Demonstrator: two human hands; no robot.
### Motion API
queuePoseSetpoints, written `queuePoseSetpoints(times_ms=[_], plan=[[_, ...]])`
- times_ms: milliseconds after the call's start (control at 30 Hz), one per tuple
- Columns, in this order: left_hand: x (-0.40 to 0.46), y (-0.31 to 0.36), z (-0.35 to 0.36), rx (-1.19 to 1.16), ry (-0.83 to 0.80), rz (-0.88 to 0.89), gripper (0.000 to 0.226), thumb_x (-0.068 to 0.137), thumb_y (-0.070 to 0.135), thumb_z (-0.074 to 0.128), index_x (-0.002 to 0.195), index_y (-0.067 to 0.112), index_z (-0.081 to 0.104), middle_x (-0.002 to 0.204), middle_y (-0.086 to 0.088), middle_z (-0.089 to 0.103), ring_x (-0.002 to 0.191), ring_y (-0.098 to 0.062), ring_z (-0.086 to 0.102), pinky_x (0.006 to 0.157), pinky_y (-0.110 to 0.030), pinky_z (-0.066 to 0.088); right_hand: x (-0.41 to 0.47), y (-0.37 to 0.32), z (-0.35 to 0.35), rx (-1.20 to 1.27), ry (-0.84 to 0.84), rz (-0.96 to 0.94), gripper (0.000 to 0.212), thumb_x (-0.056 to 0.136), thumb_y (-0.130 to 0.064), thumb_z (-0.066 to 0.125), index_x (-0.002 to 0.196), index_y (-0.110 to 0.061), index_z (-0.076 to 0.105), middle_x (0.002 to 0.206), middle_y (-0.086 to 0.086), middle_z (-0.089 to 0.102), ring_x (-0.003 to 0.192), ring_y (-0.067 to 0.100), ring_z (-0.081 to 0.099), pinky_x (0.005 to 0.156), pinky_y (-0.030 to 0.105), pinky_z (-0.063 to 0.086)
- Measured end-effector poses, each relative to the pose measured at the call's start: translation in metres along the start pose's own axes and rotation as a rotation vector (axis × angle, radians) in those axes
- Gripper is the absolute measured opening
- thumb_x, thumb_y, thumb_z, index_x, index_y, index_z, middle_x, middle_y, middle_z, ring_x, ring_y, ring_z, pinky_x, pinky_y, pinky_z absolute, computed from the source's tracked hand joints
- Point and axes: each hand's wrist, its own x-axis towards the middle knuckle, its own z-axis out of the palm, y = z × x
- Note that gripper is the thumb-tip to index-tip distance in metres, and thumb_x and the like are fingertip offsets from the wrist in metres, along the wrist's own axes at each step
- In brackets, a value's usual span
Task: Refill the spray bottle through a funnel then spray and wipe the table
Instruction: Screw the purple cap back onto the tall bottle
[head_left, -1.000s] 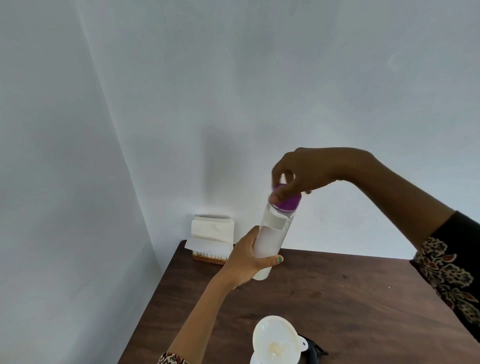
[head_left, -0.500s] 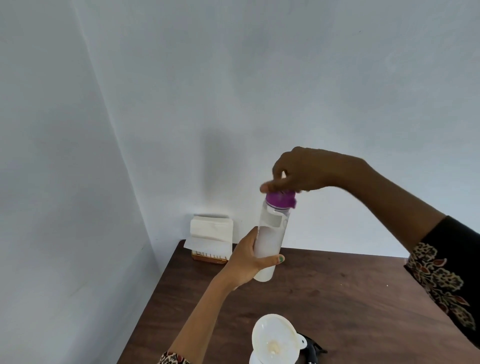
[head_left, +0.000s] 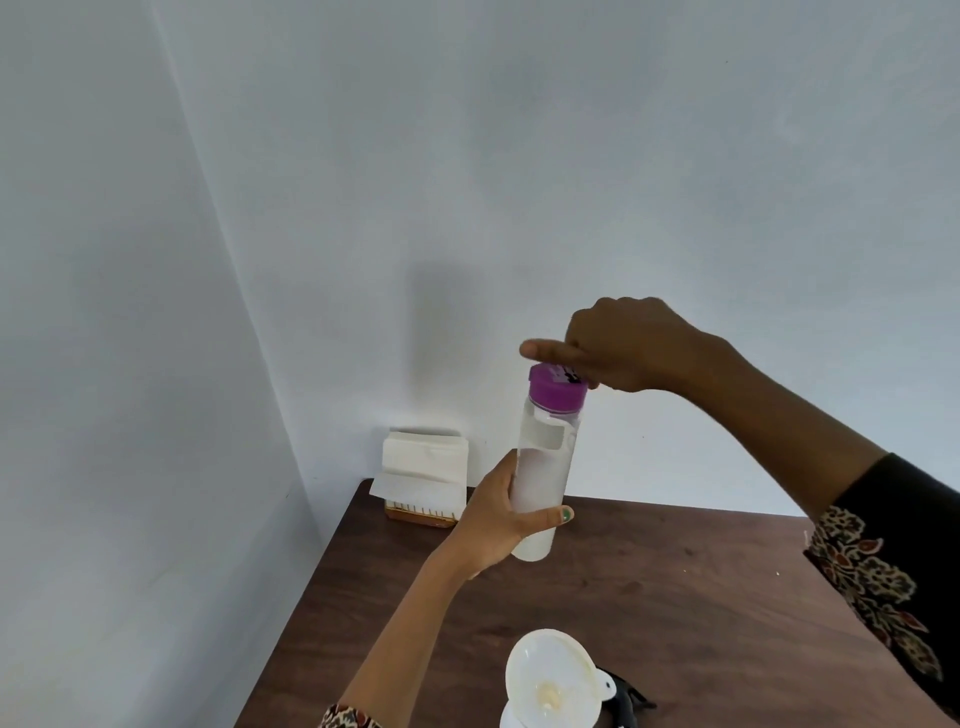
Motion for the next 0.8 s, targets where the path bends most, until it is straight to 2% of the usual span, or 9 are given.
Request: queuePoseSetpoints(times_ms=[67,133,167,267,367,433,600,700,800], plan=[[0.000,0.000,-0.001,-0.017,0.008,-0.005,0.060,0.079,0.029,0.073,0.122,0.034,0.031,0.118,0.010,0.048,0.107,-0.010,0.051,0.095,-0.030,0.046,0.000,0.007,-0.001,0.171,-0.061,-0.062,0.066,0.085,-0.070,0.024,0.079,-0.017,0.063,0.084,0.001,0.066,0.081,0.019,0.061,0.071,0.032,0.045],[0.000,-0.001,-0.002,0.002,0.010,-0.008,0.060,0.079,0.030,0.073,0.121,0.034,0.031,0.118,0.010,0.047,0.107,-0.011,0.051,0.097,-0.032,0.046,-0.004,0.014,-0.007,0.389,-0.219,-0.194,0.041,0.086,-0.059,0.045,0.113,-0.034,0.062,0.118,-0.013,0.059,0.102,0.010,0.057,0.081,0.020,0.046],[0.000,-0.001,-0.002,0.016,0.012,-0.012,0.060,0.079,0.031,0.072,0.122,0.034,0.031,0.119,0.010,0.046,0.108,-0.011,0.050,0.098,-0.033,0.045,-0.006,0.017,-0.009,0.431,-0.295,-0.261,0.039,0.086,-0.048,0.057,0.124,-0.040,0.055,0.123,-0.021,0.052,0.105,0.005,0.055,0.080,0.012,0.046],[0.003,-0.001,0.000,0.045,0.014,-0.018,0.059,0.079,0.032,0.072,0.122,0.034,0.030,0.119,0.011,0.044,0.108,-0.010,0.048,0.099,-0.033,0.044,-0.003,0.024,-0.008,0.439,-0.296,-0.317,0.045,0.081,-0.027,0.072,0.120,-0.044,0.057,0.122,-0.020,0.056,0.091,0.007,0.061,0.072,0.013,0.051],[0.003,-0.003,0.003,0.066,-0.001,-0.032,0.061,0.080,0.033,0.071,0.125,0.032,0.030,0.120,0.012,0.043,0.107,-0.009,0.048,0.100,-0.032,0.044,0.003,0.024,-0.003,0.461,-0.264,-0.250,0.041,0.078,-0.023,0.076,0.113,-0.038,0.063,0.113,-0.006,0.062,0.065,0.010,0.061,0.057,0.014,0.049],[0.002,-0.008,0.004,0.055,-0.002,-0.037,0.063,0.080,0.033,0.072,0.127,0.032,0.031,0.123,0.011,0.045,0.109,-0.010,0.048,0.101,-0.034,0.044,0.003,0.021,0.002,0.447,-0.263,-0.249,0.040,0.079,-0.022,0.075,0.115,-0.035,0.063,0.110,-0.004,0.061,0.061,0.008,0.057,0.052,0.009,0.045],[0.003,-0.015,0.004,0.025,0.002,-0.050,0.066,0.080,0.033,0.070,0.132,0.030,0.029,0.121,0.010,0.044,0.110,-0.011,0.048,0.101,-0.035,0.044,0.001,0.016,0.016,0.385,-0.188,-0.274,0.043,0.085,-0.023,0.069,0.124,-0.033,0.055,0.118,-0.005,0.053,0.081,-0.002,0.050,0.065,0.008,0.038],[0.007,-0.016,0.001,-0.037,0.003,-0.046,0.060,0.083,0.038,0.065,0.130,0.035,0.028,0.123,0.011,0.044,0.113,-0.012,0.048,0.102,-0.036,0.043,-0.001,0.009,0.029,0.432,-0.136,-0.269,0.061,0.083,-0.031,0.069,0.137,-0.034,0.040,0.128,-0.002,0.047,0.111,0.012,0.049,0.085,0.017,0.043],[0.010,-0.021,0.001,-0.023,-0.048,-0.058,0.050,0.085,0.040,0.062,0.122,0.038,0.029,0.125,0.009,0.046,0.113,-0.012,0.049,0.096,-0.030,0.045,0.002,0.009,0.045,0.460,-0.238,-0.168,0.070,0.078,-0.039,0.072,0.138,-0.030,0.038,0.127,0.000,0.048,0.108,0.020,0.052,0.082,0.027,0.050]])
